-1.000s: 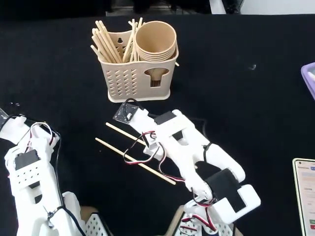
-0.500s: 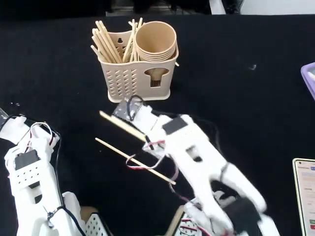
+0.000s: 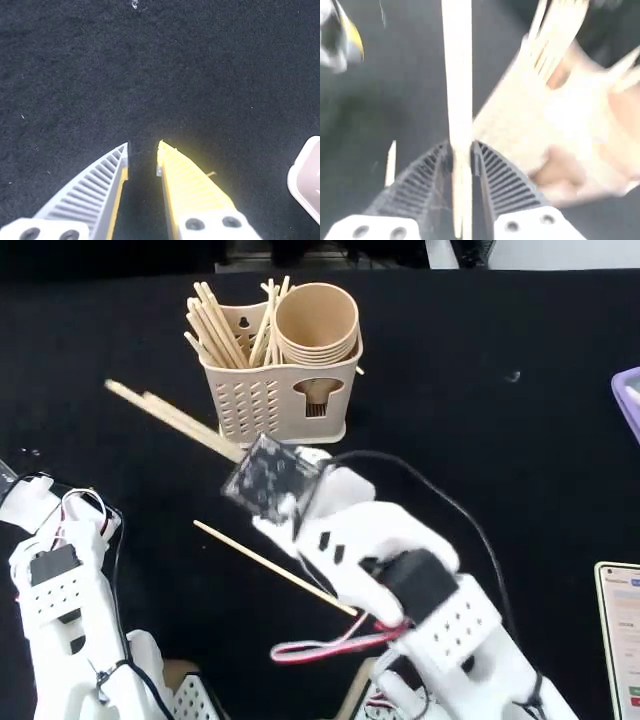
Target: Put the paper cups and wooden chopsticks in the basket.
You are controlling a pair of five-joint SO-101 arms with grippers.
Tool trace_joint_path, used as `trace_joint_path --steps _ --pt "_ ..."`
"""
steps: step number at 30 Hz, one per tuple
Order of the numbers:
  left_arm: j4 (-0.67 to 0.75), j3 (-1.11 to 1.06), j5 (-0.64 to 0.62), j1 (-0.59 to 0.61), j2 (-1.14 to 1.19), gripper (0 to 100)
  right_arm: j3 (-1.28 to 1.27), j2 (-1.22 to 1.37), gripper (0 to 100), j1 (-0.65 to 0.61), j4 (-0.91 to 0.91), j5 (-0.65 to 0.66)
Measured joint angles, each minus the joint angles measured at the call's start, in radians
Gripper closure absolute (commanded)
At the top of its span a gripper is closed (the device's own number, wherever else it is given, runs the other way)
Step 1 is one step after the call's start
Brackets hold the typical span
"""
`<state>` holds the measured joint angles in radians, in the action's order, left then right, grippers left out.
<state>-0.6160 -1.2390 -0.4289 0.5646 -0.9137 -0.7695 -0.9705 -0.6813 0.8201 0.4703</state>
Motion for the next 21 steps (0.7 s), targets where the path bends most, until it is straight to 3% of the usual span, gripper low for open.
trace_joint_path --steps 3,8,11,14,21 --pt "0.000 0.000 0.000 0.000 0.000 89 0.038 -0.021 98.7 -0.021 -0.166 -0.014" --pt "0.000 0.000 0.000 0.000 0.000 89 0.041 0.015 98.5 -0.020 -0.506 -0.192" --pt "0.000 0.000 0.000 0.000 0.000 89 0.051 0.101 98.5 0.028 -0.694 -0.296" --pt "0.000 0.000 0.000 0.000 0.000 89 0.064 0.235 98.6 0.069 -0.885 -0.318" --pt "0.000 0.000 0.000 0.000 0.000 89 0.235 0.588 98.5 0.133 -1.005 -0.327"
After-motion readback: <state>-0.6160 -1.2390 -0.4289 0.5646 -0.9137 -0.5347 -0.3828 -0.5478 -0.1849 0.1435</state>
